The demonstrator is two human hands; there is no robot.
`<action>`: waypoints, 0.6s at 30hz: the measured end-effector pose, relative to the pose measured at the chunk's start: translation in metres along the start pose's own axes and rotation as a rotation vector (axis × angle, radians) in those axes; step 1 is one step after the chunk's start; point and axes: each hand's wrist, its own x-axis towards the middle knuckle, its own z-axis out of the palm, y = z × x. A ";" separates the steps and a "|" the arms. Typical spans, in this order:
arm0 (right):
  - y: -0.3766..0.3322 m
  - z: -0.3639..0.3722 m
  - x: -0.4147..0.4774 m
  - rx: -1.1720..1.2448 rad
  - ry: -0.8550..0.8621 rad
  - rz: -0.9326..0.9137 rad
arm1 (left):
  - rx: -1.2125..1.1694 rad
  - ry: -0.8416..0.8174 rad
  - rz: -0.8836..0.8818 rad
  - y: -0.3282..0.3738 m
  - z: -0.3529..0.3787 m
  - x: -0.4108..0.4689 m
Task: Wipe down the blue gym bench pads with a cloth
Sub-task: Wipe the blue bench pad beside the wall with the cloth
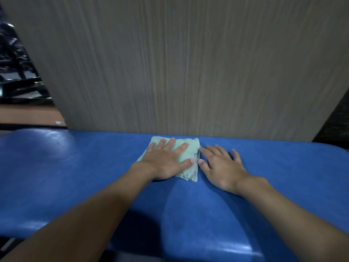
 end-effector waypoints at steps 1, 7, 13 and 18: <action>-0.012 0.003 0.006 -0.002 -0.004 -0.018 | 0.004 0.005 -0.009 -0.012 -0.001 -0.002; -0.085 0.020 0.042 0.017 -0.033 -0.120 | 0.030 0.026 -0.099 -0.093 -0.002 -0.019; -0.161 0.039 0.071 -0.012 -0.038 -0.224 | 0.072 0.034 -0.210 -0.182 -0.007 -0.047; -0.233 0.053 0.092 0.004 -0.079 -0.338 | 0.044 0.021 -0.312 -0.262 -0.012 -0.071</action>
